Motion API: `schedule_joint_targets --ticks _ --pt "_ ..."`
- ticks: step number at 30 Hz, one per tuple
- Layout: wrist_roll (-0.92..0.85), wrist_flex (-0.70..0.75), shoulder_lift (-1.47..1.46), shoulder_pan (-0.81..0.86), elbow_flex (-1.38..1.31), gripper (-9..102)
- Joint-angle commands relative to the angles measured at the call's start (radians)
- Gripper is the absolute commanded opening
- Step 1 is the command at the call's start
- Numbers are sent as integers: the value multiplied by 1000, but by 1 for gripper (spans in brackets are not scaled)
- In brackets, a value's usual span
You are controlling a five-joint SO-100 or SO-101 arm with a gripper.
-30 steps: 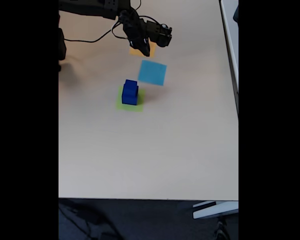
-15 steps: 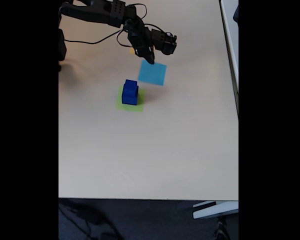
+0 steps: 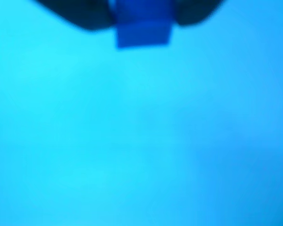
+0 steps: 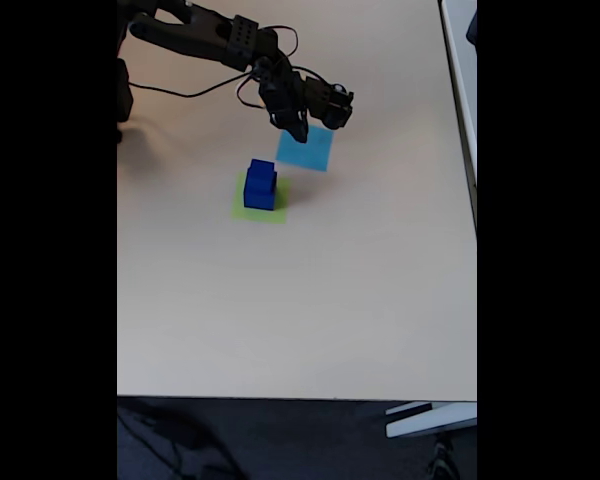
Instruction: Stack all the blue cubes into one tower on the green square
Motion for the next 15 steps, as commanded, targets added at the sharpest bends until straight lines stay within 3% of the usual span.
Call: schedule_joint_targets --ticks 1,15 --pt "17 -17 8 3 -61 1" --pt "21 -49 -12 -14 -44 7"
